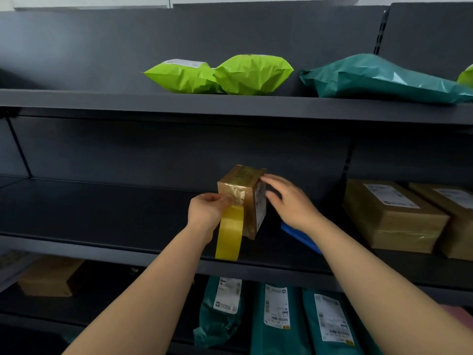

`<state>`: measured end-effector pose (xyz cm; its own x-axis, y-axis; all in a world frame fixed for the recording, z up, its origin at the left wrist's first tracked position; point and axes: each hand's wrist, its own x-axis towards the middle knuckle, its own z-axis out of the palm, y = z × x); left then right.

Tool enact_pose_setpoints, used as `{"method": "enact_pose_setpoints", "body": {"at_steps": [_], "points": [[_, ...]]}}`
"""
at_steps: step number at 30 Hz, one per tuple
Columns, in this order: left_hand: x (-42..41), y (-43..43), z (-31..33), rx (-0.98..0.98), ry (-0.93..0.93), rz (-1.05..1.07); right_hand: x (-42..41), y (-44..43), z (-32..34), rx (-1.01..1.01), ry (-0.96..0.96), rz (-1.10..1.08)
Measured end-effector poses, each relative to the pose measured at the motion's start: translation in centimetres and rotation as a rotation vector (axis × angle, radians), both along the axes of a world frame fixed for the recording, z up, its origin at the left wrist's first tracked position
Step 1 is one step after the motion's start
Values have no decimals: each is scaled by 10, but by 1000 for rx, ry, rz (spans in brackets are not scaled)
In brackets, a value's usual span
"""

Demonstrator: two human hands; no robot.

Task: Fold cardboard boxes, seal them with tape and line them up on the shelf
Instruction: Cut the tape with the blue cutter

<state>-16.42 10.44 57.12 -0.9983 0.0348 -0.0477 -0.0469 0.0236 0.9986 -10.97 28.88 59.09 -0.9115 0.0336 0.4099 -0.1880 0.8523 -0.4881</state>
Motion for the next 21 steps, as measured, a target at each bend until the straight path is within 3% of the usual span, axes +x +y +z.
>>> {"method": "enact_pose_setpoints", "body": {"at_steps": [5,14,17,21], "points": [[-3,-2,3,-111,65,7,-28,-39,13,47,-66,111],[-16,-2,29,-664,376,11,-42,-33,6,-23,31,86],[-14,0,23,-568,306,-2,-42,-31,5,-46,22,90],[-11,3,15,-225,58,-95,-42,-30,4,-57,19,91]]}}
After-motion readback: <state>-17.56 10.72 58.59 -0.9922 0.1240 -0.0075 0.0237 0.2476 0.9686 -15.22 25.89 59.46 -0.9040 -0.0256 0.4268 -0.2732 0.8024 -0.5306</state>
